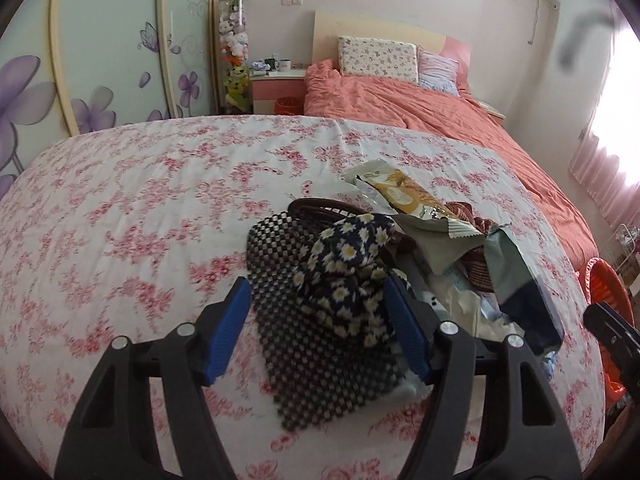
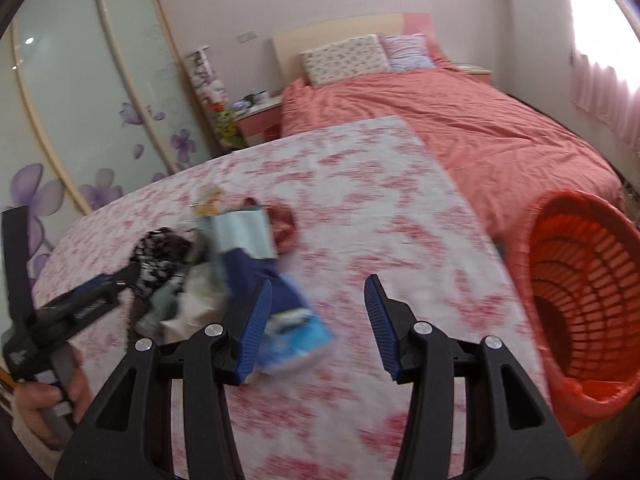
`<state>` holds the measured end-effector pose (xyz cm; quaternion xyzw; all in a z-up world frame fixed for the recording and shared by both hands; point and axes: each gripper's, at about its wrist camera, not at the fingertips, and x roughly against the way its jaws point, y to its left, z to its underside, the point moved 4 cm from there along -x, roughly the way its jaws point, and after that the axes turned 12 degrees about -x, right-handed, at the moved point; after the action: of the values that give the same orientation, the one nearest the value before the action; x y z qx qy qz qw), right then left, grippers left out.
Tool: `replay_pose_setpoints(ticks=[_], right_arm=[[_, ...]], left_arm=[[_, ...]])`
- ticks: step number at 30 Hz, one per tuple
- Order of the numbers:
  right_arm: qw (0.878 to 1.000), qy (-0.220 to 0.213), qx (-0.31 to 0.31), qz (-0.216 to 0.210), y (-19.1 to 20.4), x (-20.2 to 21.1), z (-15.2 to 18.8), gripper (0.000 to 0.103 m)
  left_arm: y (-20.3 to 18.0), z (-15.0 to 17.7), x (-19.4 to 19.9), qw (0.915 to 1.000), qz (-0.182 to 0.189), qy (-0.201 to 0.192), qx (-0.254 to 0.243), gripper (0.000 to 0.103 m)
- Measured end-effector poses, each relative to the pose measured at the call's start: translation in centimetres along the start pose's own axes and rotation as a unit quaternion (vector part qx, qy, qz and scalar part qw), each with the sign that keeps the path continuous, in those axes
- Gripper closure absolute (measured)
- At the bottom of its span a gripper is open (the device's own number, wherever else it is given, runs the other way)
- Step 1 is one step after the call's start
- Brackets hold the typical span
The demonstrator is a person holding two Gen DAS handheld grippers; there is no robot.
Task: Collect trash
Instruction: 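Grasp the daisy-print cloth with the left tool while the right tool grasps the blue-white wrapper, then lift the daisy cloth and blue wrapper and carry both over the orange basket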
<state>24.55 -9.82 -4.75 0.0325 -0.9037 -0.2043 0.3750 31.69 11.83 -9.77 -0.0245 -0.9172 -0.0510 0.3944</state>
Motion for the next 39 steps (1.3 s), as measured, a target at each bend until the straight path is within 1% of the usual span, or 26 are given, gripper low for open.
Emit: replay_pose_setpoints(ticks=[2, 4, 5, 7, 10, 12, 15, 22, 24, 25, 29, 35, 39], right_arm=[[1.000, 0.012, 0.006, -0.011, 1.1, -0.8, 0.2, 0.054], [1.000, 0.020, 0.015, -0.013, 2.0, -1.5, 0.4, 0.054], [0.999, 0.023, 0.019, -0.012, 2.4, -2.0, 0.5, 0.054], [0.999, 0.030, 0.022, -0.009, 2.6, -2.5, 0.9, 0.054], [0.999, 0.042, 0.024, -0.001, 2.9, -3.7, 1.2, 0.054], [0.999, 0.041, 0.028, 0.005, 3.0, -3.9, 1.3, 0.054], [0.999, 0.042, 0.032, 0.010, 3.1, -4.3, 1.3, 0.054], [0.998, 0.034, 0.043, 0.009, 2.7, -3.7, 1.6, 0.064], [0.999, 0.033, 0.041, 0.008, 2.5, -3.6, 1.5, 0.068], [0.999, 0.033, 0.038, 0.007, 2.3, -3.5, 1.5, 0.076], [0.999, 0.032, 0.034, 0.007, 2.0, -3.6, 1.3, 0.077], [0.999, 0.024, 0.027, 0.003, 1.8, -2.9, 1.1, 0.079], [1.000, 0.018, 0.021, 0.003, 1.3, -2.4, 0.8, 0.079]], left_arm=[[-0.2, 0.0, -1.0, 0.9999, 0.005, 0.009, -0.002, 0.042], [-0.2, 0.1, -1.7, 0.9998, 0.014, 0.017, -0.001, 0.050], [-0.3, 0.2, -2.0, 0.9996, 0.018, 0.020, -0.002, 0.052], [-0.5, 0.3, -2.5, 0.9995, 0.020, 0.024, -0.007, 0.060], [-0.6, 0.5, -2.7, 0.9993, 0.029, 0.025, -0.007, 0.069], [-0.6, 0.5, -2.6, 0.9993, 0.031, 0.022, -0.006, 0.072], [-0.5, 0.4, -2.5, 0.9993, 0.029, 0.019, -0.008, 0.075], [-0.4, 0.3, -2.0, 0.9995, 0.029, 0.012, -0.009, 0.082], [-0.3, 0.3, -1.7, 0.9995, 0.028, 0.009, -0.007, 0.084], [-0.1, 0.3, -1.7, 0.9995, 0.028, 0.008, -0.006, 0.086], [0.1, 0.5, -1.6, 0.9996, 0.026, 0.010, -0.003, 0.087], [0.0, 0.7, -1.9, 0.9995, 0.028, 0.015, 0.001, 0.086], [0.1, 0.6, -1.3, 0.9996, 0.028, 0.006, 0.002, 0.092]])
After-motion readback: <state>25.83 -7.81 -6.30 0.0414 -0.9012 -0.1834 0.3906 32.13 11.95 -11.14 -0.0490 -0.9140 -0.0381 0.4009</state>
